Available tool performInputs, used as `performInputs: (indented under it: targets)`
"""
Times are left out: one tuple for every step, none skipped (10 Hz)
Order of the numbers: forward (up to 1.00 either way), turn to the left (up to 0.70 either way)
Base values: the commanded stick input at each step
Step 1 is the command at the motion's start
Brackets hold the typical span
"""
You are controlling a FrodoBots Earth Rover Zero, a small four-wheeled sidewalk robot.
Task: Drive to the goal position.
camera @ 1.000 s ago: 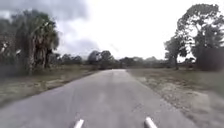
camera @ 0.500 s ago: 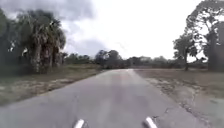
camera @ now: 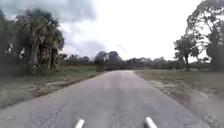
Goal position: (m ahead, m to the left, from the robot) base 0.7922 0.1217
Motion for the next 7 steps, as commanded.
performInputs:
  targets:
    - [0.85,0.00]
    - [0.85,0.00]
    - [0.85,0.00]
    - [0.85,0.00]
    - [0.85,0.00]
    - [0.85,0.00]
    - [0.85,0.00]
